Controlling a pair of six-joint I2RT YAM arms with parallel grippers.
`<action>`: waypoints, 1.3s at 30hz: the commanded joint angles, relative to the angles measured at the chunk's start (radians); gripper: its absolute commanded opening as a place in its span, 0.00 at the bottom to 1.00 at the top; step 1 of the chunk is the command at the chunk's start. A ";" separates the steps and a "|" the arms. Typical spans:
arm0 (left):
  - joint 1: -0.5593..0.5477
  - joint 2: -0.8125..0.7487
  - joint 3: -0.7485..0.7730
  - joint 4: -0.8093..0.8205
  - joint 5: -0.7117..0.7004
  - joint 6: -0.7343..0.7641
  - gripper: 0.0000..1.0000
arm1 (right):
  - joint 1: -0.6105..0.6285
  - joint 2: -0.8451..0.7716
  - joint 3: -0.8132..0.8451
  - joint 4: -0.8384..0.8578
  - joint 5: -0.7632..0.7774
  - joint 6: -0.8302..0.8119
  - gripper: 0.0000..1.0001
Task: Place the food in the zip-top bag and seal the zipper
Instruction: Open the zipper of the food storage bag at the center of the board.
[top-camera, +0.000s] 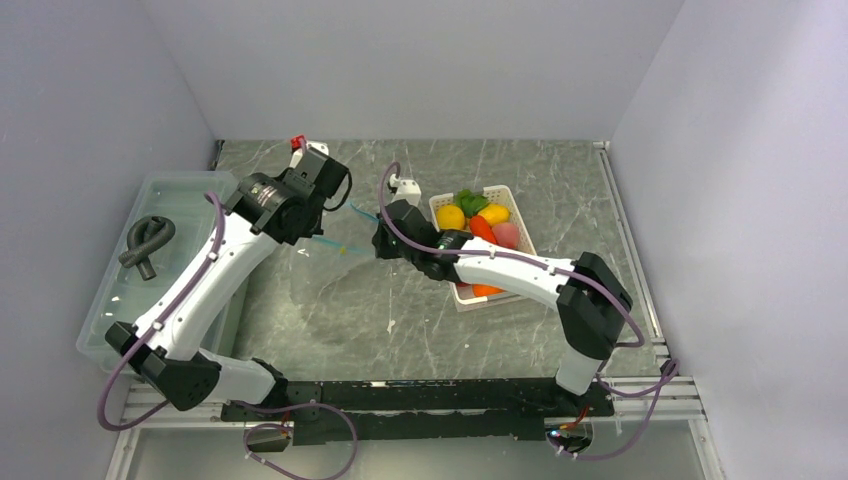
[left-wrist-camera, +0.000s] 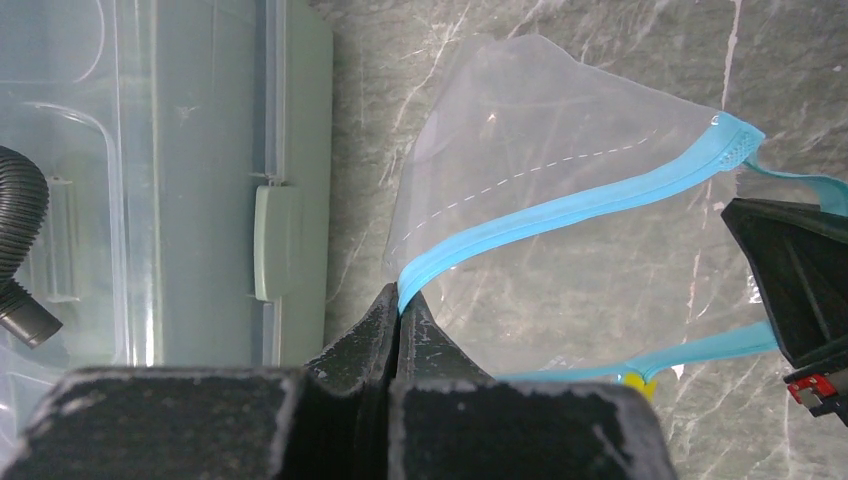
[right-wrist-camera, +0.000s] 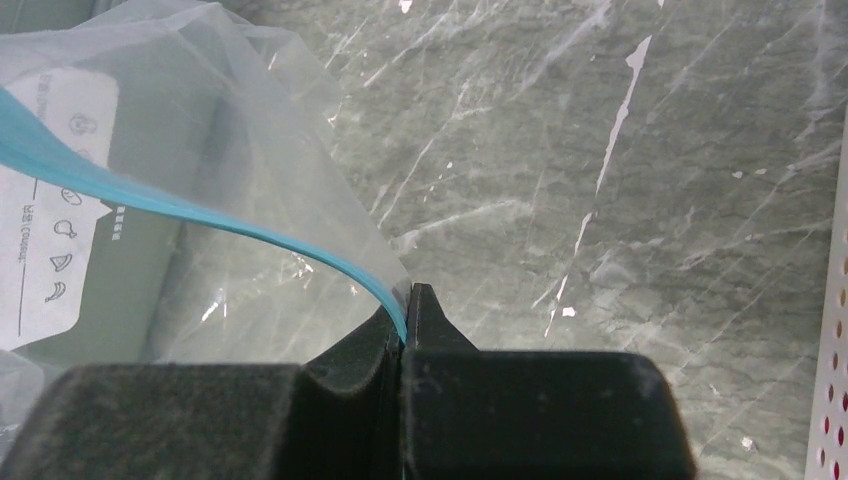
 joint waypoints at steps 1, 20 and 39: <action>0.000 0.004 -0.002 0.016 -0.096 0.051 0.00 | -0.025 -0.015 -0.016 -0.008 -0.034 -0.011 0.00; -0.061 0.042 -0.109 0.162 -0.112 0.083 0.00 | -0.065 0.101 0.054 0.038 -0.147 -0.014 0.04; -0.075 0.012 -0.234 0.256 -0.113 0.095 0.00 | -0.084 -0.069 -0.066 0.104 -0.189 -0.046 0.42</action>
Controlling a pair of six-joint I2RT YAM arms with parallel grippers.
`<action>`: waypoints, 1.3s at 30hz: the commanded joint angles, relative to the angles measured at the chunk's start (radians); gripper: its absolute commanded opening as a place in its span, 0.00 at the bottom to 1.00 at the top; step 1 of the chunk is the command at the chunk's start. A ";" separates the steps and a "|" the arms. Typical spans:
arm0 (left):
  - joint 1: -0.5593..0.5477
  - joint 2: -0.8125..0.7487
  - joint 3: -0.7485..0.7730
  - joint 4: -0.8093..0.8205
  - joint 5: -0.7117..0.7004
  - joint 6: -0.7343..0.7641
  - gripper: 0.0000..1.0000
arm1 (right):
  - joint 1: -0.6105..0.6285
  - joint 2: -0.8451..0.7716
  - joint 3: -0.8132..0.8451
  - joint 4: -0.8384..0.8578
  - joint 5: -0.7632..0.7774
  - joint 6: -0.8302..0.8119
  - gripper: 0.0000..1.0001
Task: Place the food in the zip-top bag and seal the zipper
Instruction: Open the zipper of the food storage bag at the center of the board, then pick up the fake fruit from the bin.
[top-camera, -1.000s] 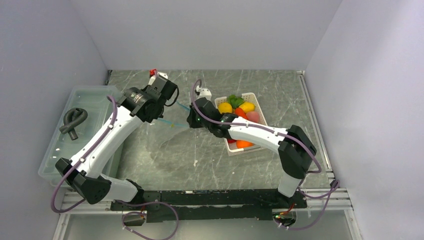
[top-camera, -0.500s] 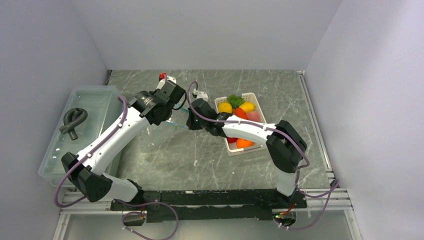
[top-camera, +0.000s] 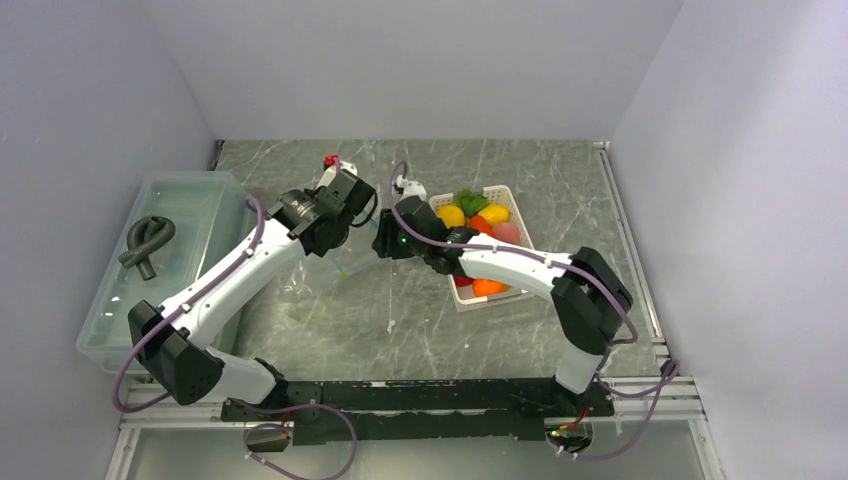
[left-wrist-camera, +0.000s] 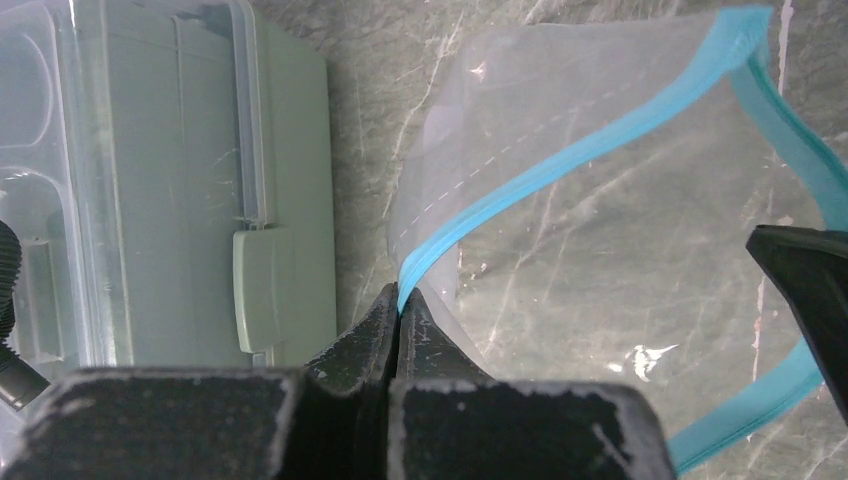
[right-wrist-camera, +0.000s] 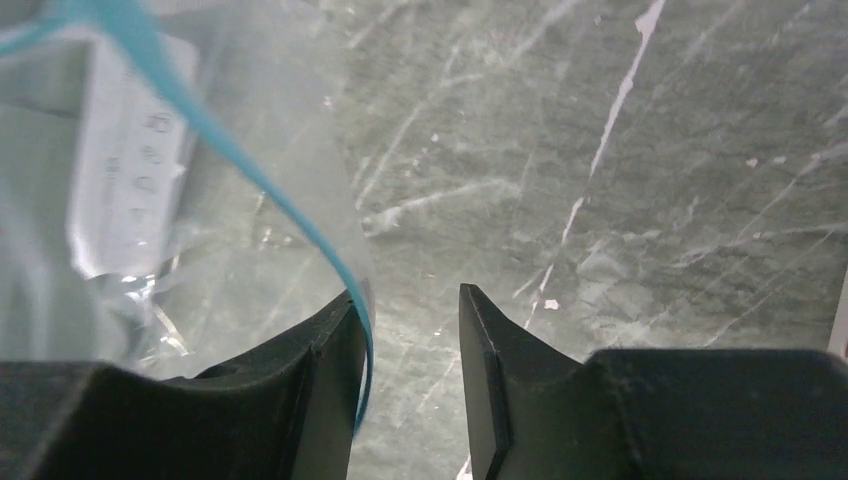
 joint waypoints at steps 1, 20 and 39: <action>-0.003 -0.027 -0.020 0.039 -0.008 0.008 0.00 | -0.004 -0.116 -0.005 0.053 -0.017 -0.031 0.43; -0.003 -0.063 -0.053 0.086 0.055 0.016 0.00 | -0.031 -0.362 -0.017 -0.181 0.111 -0.196 0.50; -0.003 -0.113 -0.098 0.133 0.117 0.041 0.00 | -0.211 -0.505 -0.107 -0.533 0.144 -0.318 0.55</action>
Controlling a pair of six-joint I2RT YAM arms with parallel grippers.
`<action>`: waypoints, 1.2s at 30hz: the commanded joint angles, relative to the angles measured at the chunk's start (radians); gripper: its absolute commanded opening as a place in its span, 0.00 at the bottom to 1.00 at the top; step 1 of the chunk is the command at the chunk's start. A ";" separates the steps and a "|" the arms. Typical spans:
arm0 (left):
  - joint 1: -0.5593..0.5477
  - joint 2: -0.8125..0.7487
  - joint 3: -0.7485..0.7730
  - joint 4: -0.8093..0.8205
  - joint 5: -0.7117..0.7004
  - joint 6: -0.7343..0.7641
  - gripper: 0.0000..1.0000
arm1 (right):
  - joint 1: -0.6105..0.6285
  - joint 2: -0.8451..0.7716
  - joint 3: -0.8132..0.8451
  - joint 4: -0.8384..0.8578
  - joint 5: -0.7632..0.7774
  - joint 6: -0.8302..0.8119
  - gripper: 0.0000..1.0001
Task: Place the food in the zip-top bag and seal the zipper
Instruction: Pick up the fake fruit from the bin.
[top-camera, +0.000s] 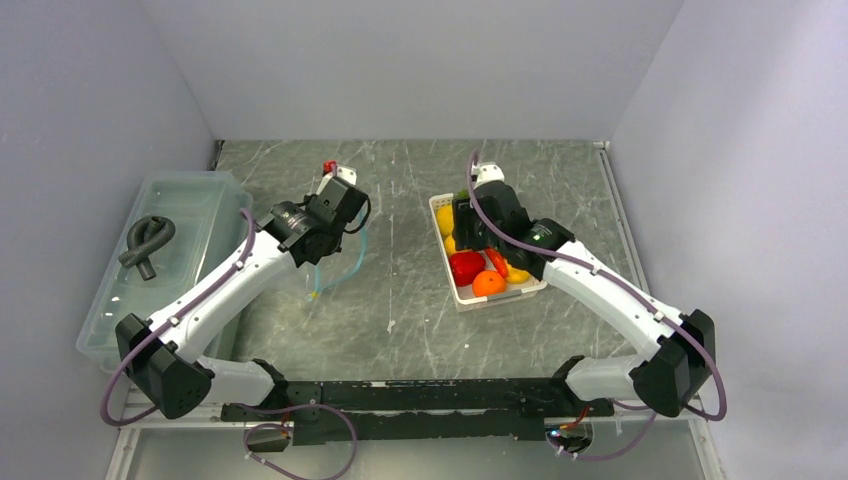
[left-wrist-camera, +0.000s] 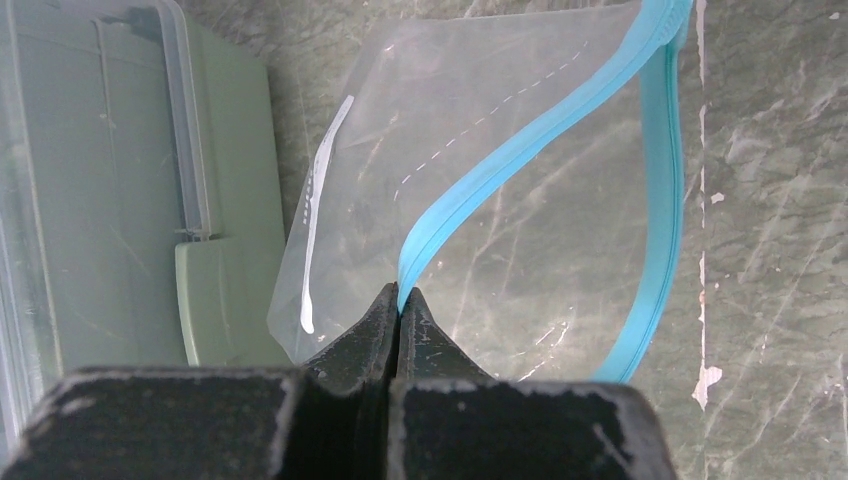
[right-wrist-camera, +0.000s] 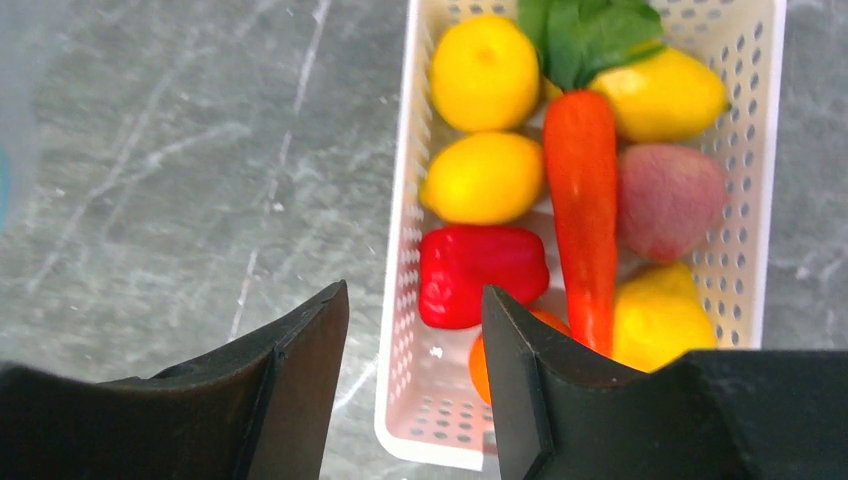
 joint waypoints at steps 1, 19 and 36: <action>-0.004 -0.040 -0.007 0.040 0.021 0.018 0.00 | -0.024 -0.028 -0.026 -0.106 0.033 -0.018 0.56; -0.002 -0.070 -0.021 0.059 0.067 0.032 0.00 | -0.073 -0.015 -0.179 -0.157 0.018 0.114 0.75; -0.004 -0.068 -0.023 0.060 0.083 0.033 0.00 | -0.096 0.160 -0.231 -0.051 0.037 0.186 0.83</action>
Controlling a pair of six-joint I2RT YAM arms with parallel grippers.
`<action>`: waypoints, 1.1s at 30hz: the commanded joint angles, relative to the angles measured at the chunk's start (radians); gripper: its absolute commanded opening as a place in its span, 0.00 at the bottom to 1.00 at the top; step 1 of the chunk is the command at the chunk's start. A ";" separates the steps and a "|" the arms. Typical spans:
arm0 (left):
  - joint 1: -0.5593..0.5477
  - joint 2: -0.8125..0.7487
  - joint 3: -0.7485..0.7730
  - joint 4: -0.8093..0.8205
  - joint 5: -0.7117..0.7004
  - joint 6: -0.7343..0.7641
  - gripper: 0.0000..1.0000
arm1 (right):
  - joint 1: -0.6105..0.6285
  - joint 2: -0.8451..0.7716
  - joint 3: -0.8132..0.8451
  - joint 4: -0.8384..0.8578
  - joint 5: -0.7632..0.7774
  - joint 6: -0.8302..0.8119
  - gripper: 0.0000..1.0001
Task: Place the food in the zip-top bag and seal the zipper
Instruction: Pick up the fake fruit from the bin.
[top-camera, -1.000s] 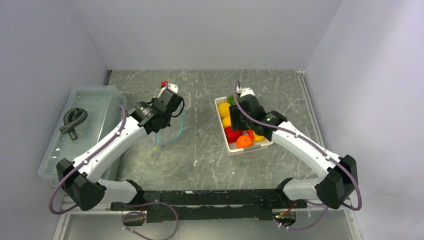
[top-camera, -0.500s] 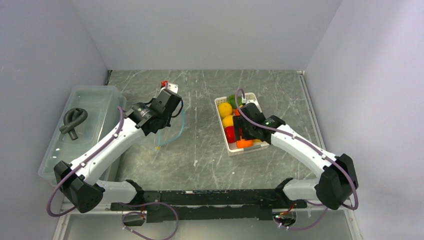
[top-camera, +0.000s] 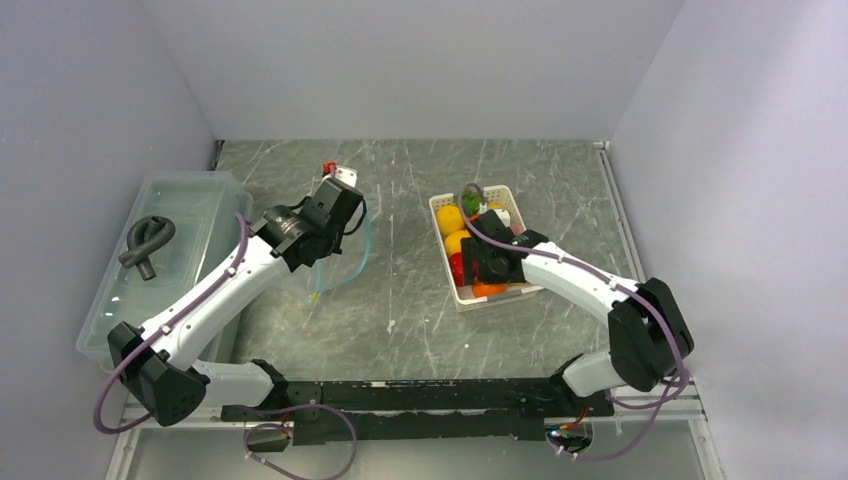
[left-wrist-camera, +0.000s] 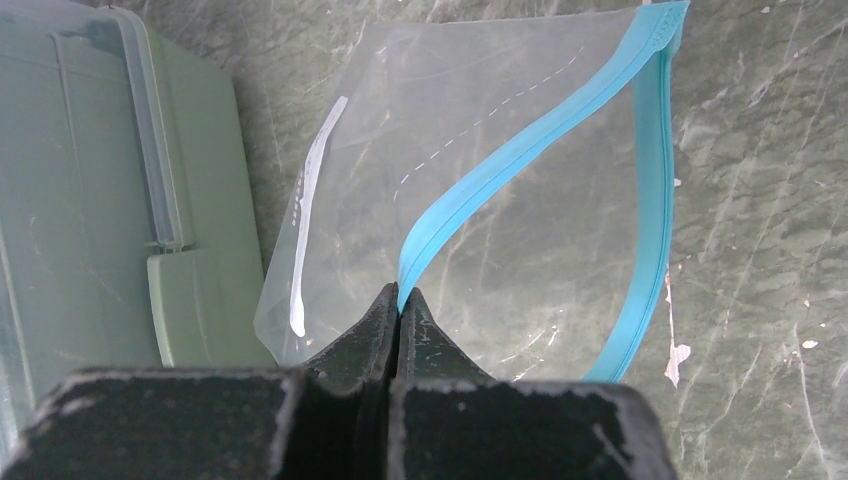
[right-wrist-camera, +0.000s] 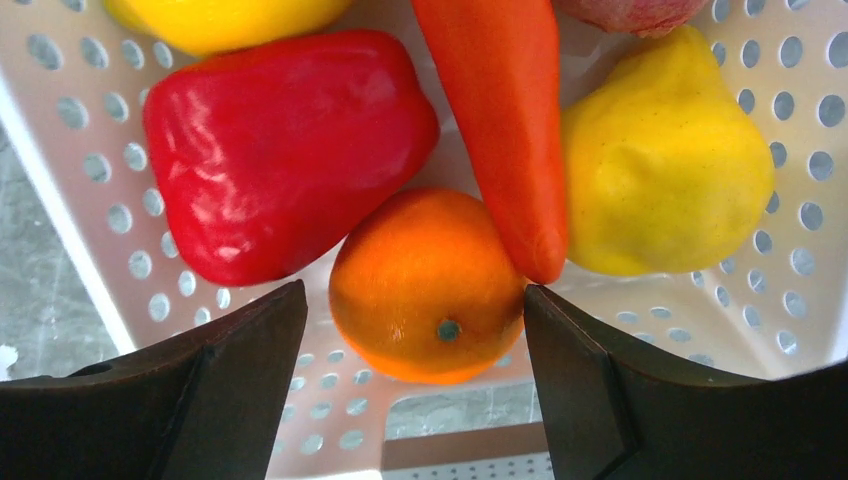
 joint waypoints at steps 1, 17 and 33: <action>-0.003 -0.025 -0.002 0.028 0.010 0.007 0.00 | -0.014 0.032 -0.017 0.069 0.023 0.032 0.83; -0.004 -0.022 -0.003 0.029 0.005 0.009 0.00 | -0.023 0.046 -0.025 0.083 0.039 0.036 0.66; -0.003 -0.021 -0.005 0.028 0.002 0.005 0.00 | -0.023 -0.126 0.017 -0.005 0.055 0.020 0.46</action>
